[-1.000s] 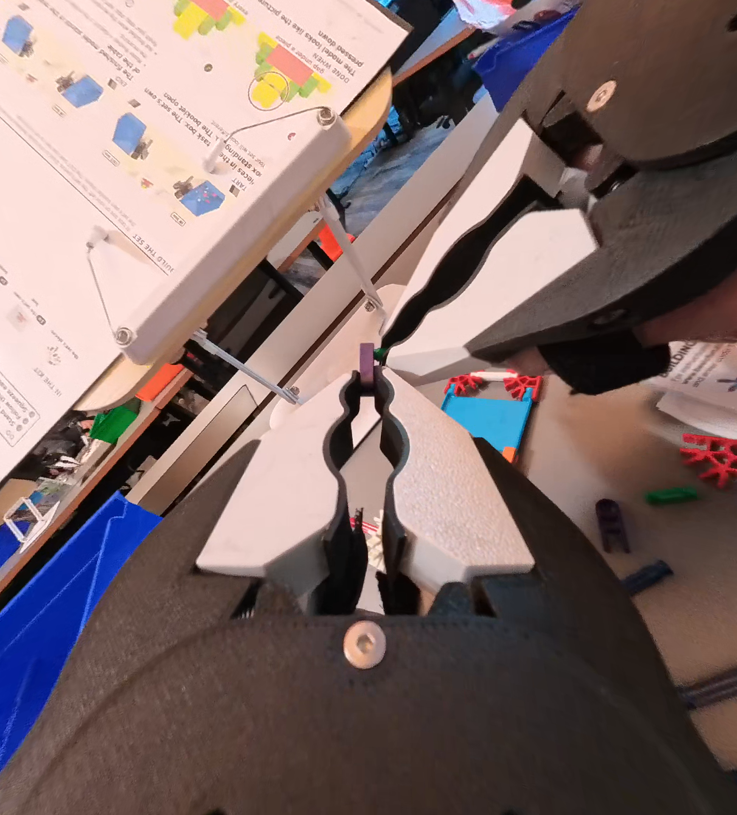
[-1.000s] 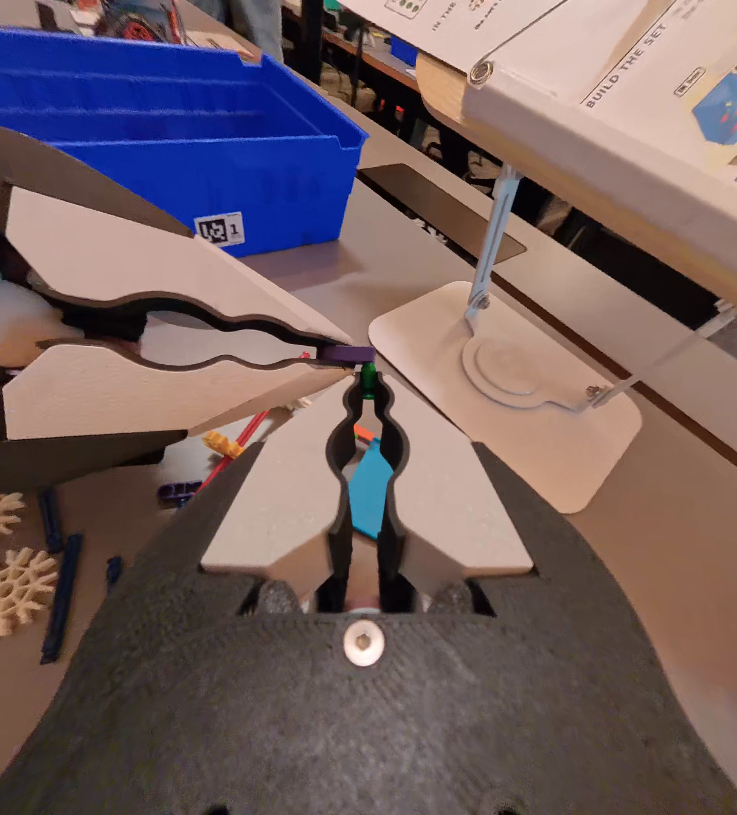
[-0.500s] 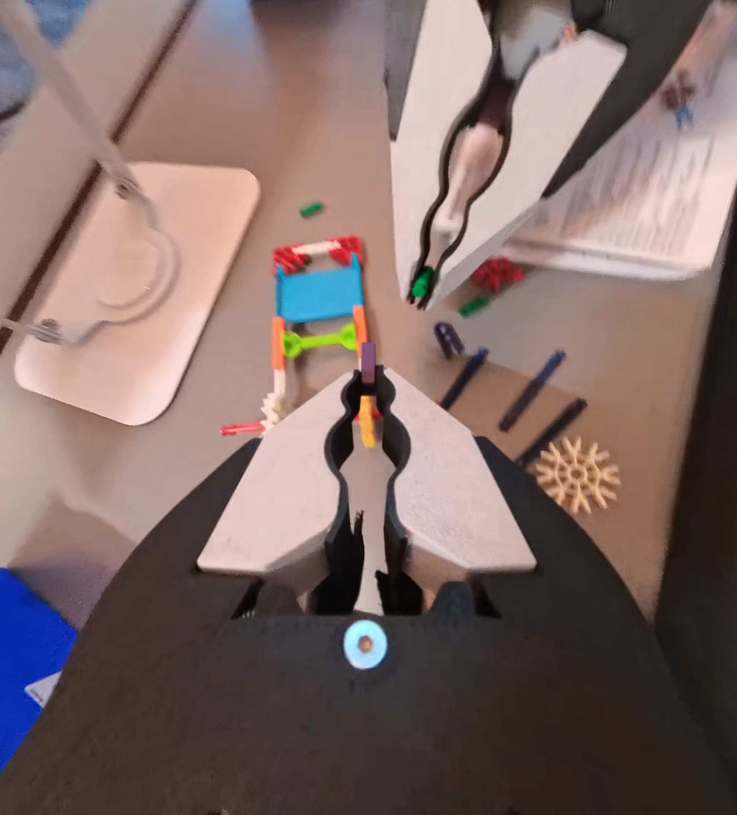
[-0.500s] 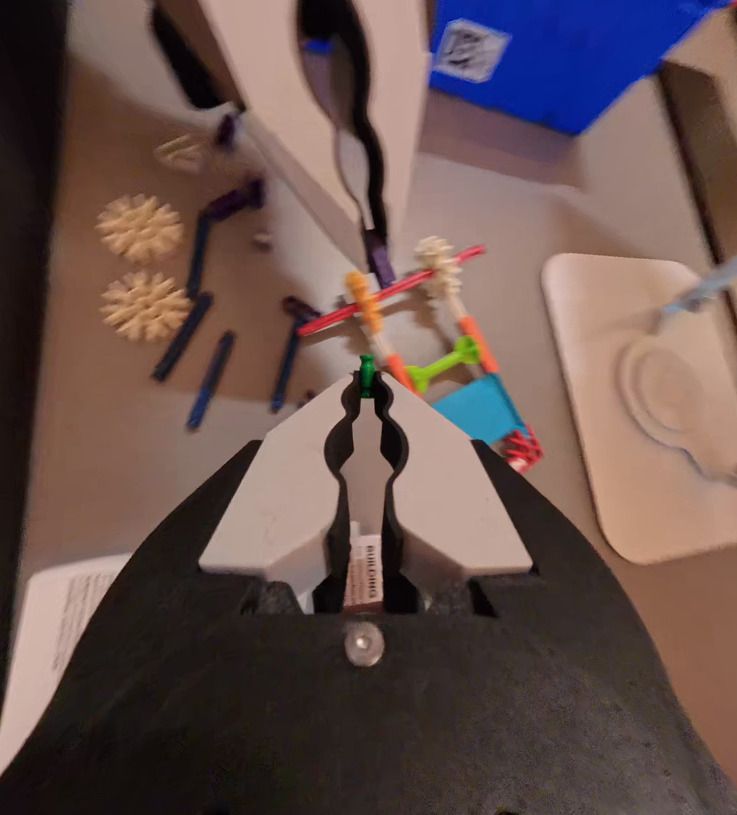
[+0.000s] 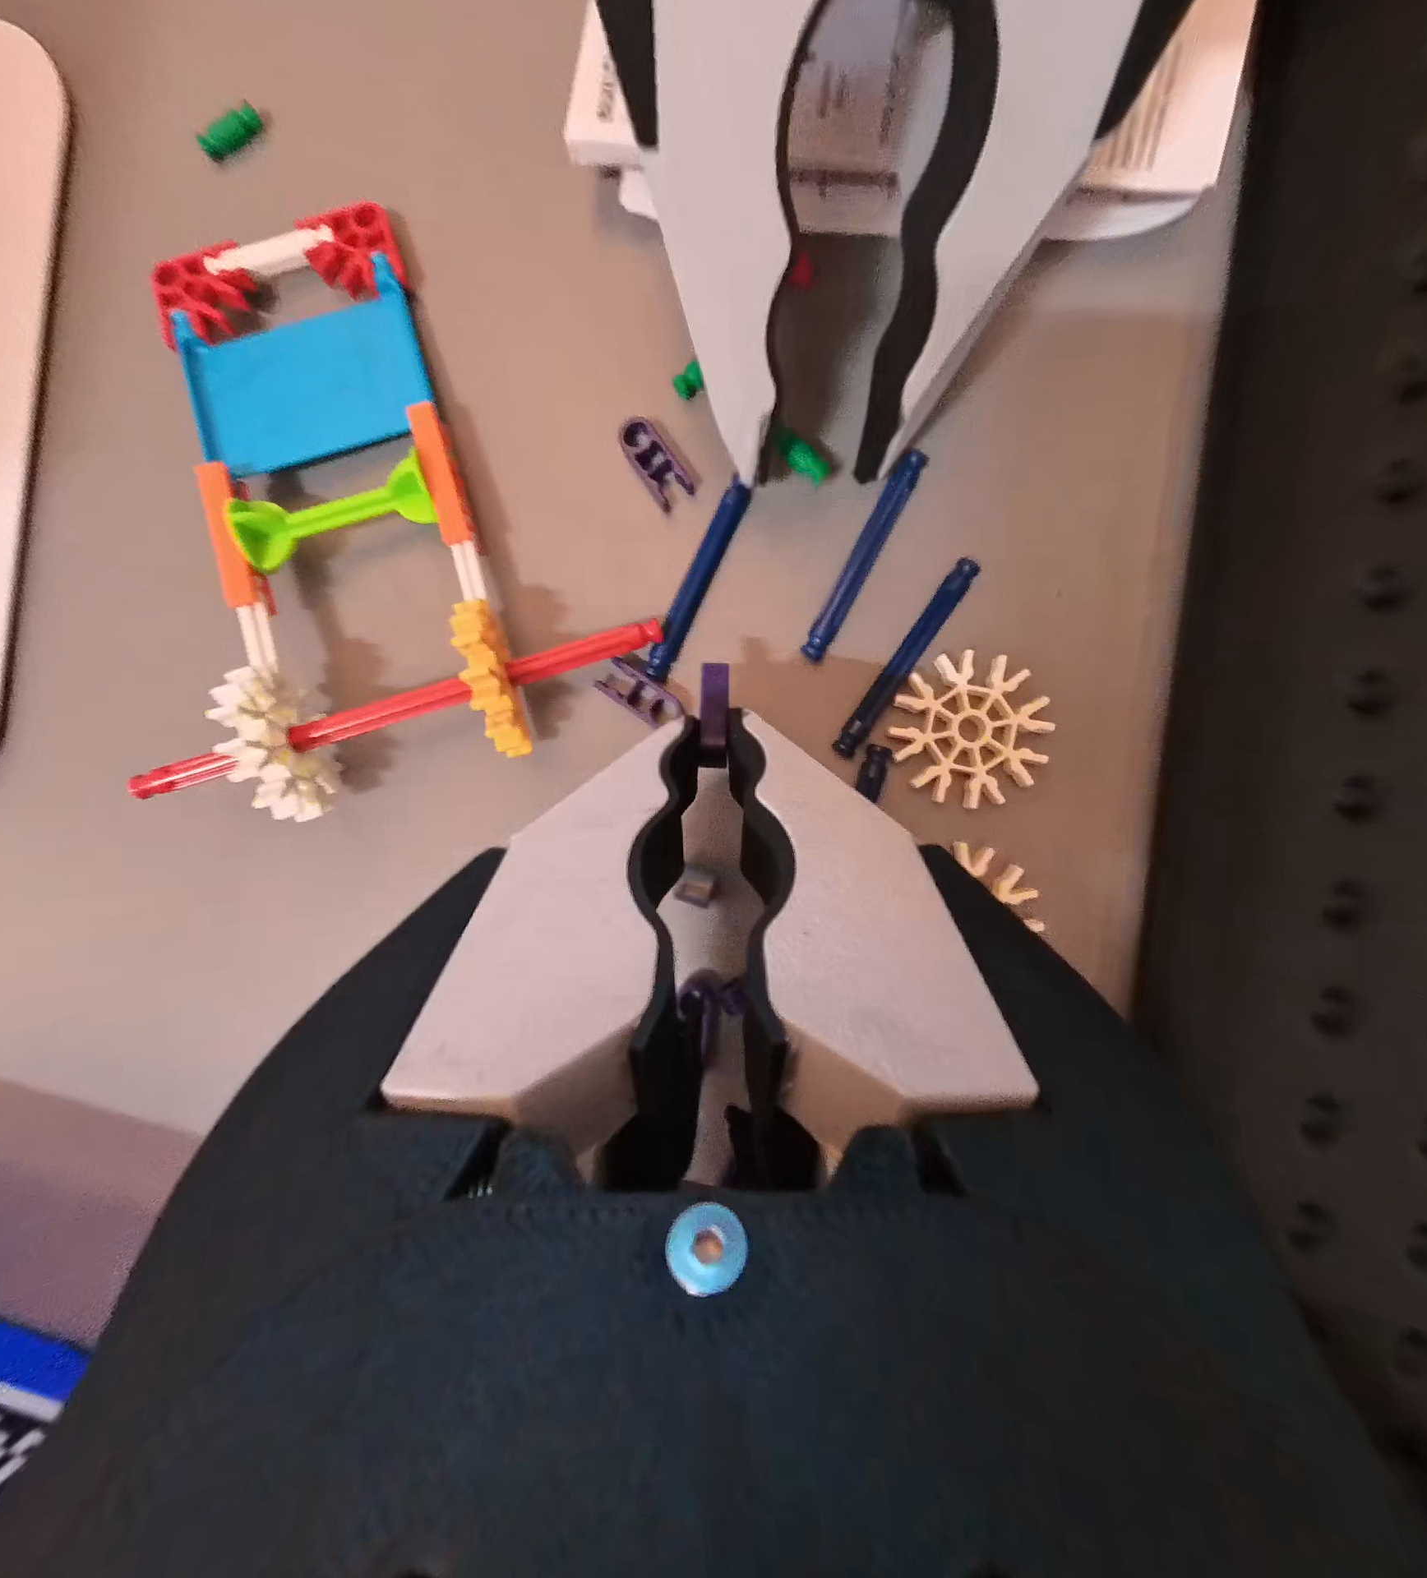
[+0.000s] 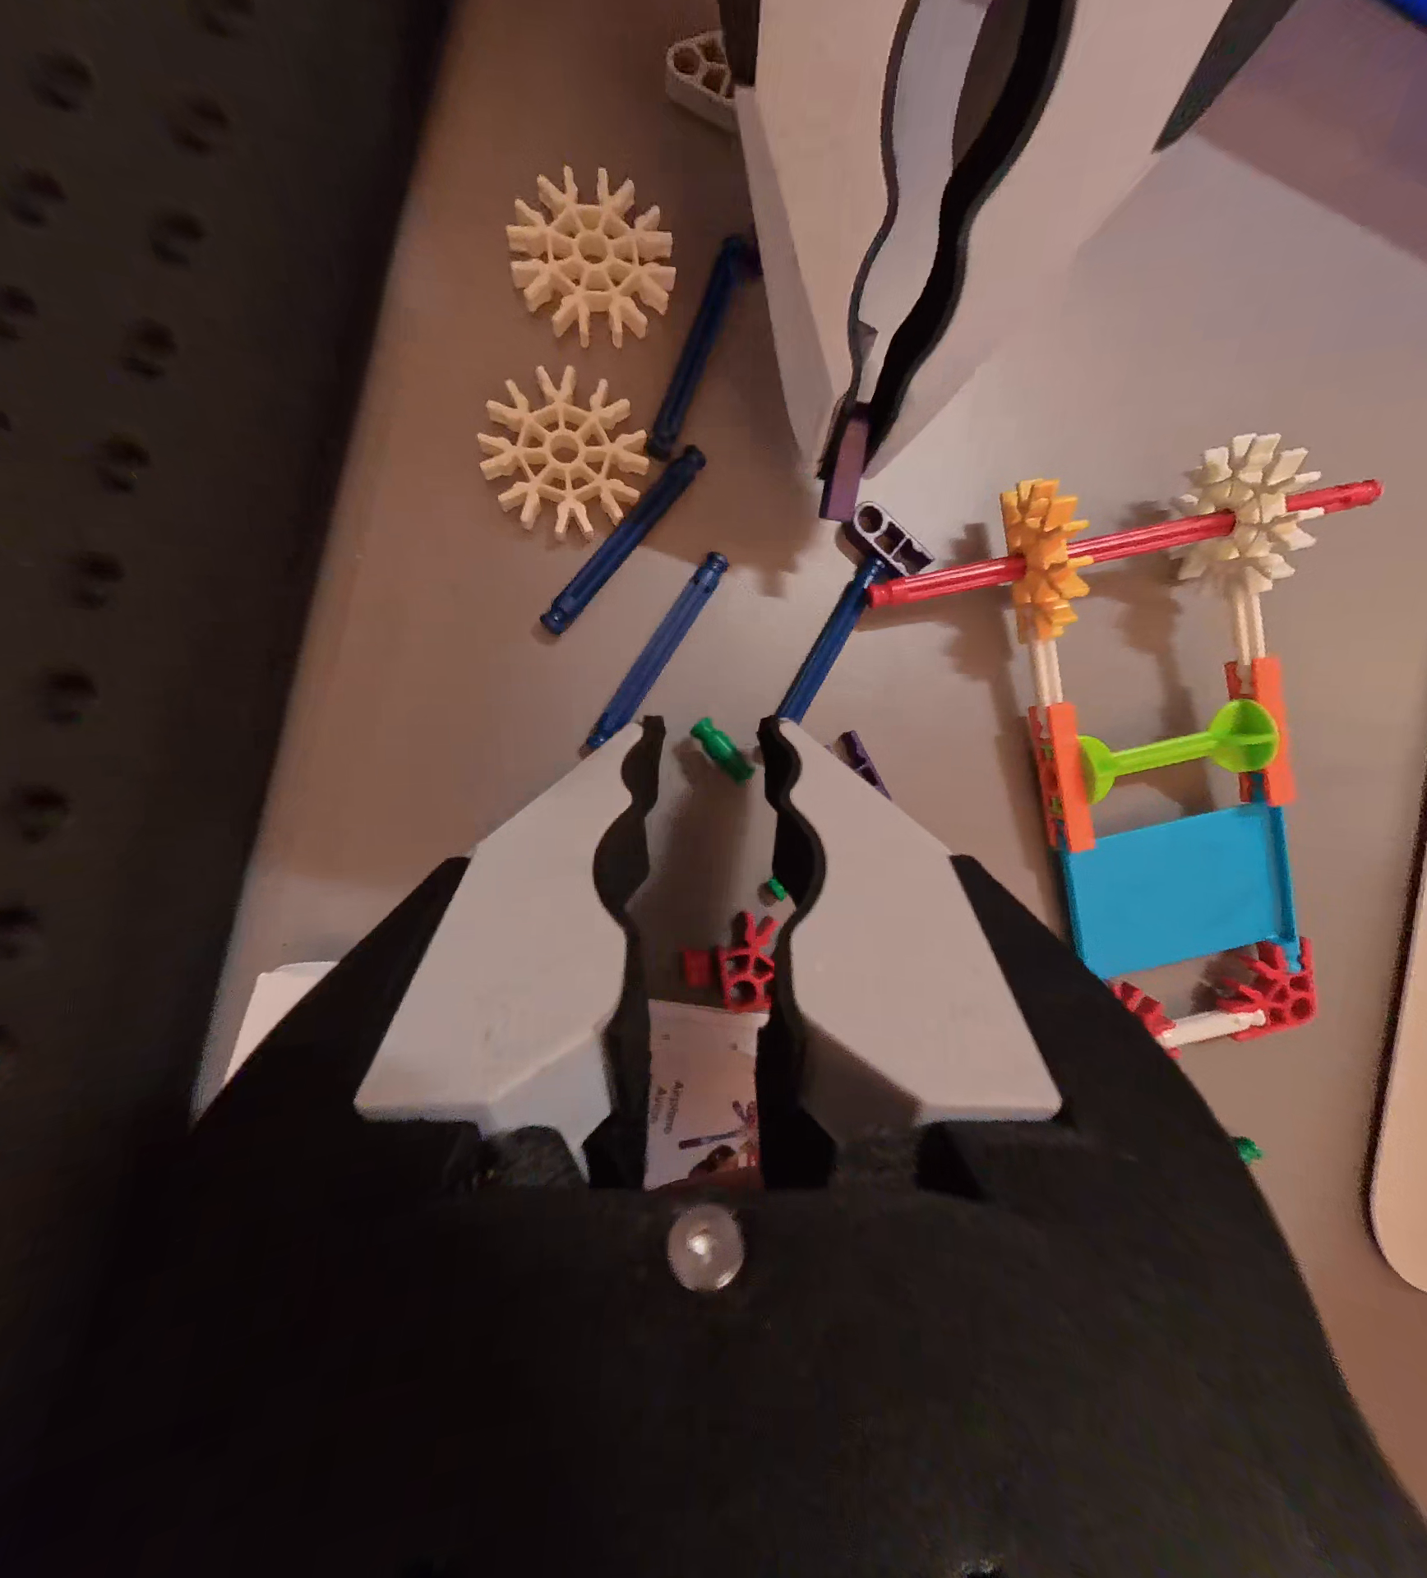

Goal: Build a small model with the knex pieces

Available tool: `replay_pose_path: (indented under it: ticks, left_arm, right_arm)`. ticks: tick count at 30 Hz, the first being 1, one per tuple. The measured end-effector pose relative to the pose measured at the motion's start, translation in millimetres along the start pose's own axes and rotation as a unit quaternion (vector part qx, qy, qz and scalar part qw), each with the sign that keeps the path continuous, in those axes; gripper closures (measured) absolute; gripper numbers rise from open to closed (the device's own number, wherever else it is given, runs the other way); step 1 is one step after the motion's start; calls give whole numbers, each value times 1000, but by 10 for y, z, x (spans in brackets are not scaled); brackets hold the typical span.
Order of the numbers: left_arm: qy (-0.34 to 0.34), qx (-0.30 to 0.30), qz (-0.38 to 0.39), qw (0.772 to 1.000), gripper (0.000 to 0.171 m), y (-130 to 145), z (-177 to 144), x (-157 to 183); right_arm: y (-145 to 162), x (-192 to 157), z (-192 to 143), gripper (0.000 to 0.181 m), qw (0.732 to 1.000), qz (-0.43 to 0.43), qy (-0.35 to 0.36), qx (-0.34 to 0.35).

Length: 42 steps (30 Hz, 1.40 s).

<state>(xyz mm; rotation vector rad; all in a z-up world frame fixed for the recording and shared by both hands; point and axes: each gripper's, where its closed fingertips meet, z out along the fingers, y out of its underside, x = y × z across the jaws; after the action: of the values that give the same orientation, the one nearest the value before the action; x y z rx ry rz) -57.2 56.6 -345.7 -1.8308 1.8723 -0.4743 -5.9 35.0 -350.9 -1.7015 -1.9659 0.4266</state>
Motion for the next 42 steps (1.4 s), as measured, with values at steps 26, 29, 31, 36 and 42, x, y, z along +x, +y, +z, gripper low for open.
replay_pose_path:
  ticks: [26, 29, 31, 36, 42]
  left_arm:
    - [-64, -20, 14, 998, 155, 102, -28, -120]
    - [-70, -12, 13, 997, 155, 100, -77, -132]
    - [-76, -10, 12, 997, 155, 111, -104, -147]
    - [-87, -3, 14, 996, 155, 138, -144, -154]
    - [-94, 5, 13, 996, 153, 178, -212, -138]
  right_arm:
    - [104, 666, -633, 163, 981, 94, 136, 99]
    - [95, 677, -627, 163, 981, 93, 140, 99]
    - [96, 680, -620, 162, 981, 92, 142, 98]
    - [110, 687, -604, 162, 981, 93, 143, 94]
    - [90, 675, -604, 162, 981, 95, 138, 100]
